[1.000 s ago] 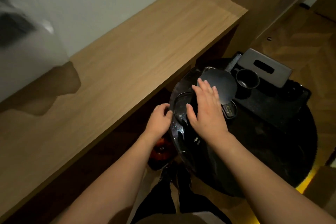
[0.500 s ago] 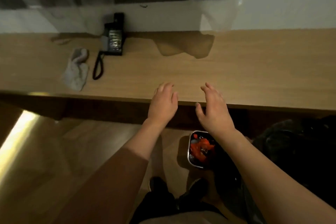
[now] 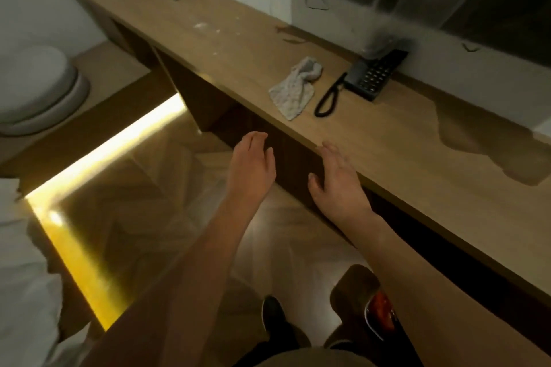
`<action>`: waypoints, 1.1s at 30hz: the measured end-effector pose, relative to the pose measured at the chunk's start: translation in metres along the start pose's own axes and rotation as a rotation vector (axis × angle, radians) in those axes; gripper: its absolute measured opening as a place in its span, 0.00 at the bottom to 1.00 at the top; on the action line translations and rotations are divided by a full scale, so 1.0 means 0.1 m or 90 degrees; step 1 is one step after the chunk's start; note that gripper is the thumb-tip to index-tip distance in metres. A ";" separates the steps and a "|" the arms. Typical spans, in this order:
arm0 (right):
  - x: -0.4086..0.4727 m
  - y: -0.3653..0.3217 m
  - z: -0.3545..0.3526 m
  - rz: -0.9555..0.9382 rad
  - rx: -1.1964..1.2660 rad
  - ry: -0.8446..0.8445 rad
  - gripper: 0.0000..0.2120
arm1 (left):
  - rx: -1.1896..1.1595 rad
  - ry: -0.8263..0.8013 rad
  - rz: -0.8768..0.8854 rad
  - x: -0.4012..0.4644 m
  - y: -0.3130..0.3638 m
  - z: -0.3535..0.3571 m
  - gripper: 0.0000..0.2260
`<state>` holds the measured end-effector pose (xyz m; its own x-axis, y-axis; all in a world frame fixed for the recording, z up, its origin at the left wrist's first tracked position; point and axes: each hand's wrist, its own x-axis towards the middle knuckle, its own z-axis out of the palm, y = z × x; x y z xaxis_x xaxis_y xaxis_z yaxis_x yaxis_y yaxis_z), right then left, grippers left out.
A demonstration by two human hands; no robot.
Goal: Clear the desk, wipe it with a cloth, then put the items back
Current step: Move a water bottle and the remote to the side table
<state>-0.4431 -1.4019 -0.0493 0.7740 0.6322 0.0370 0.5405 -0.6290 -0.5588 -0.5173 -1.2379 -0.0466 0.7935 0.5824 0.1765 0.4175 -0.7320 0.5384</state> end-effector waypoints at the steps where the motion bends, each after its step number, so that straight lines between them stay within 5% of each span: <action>1: 0.09 -0.16 0.09 -0.019 0.004 -0.012 0.28 | 0.000 0.019 -0.017 0.02 -0.17 -0.11 0.16; 16: 1.49 -1.85 1.22 -0.203 -0.006 -0.146 0.27 | 0.096 0.183 -0.155 0.61 -2.03 -1.24 0.16; 33: 4.04 -3.43 2.24 -0.298 0.043 -0.197 0.26 | 0.173 0.214 -0.252 2.75 -3.66 -2.21 0.17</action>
<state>-0.3895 -0.8295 -0.0285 0.3185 0.9464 0.0541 0.7724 -0.2260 -0.5936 -0.5494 -0.7317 -0.0135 0.3891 0.8775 0.2805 0.7874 -0.4748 0.3932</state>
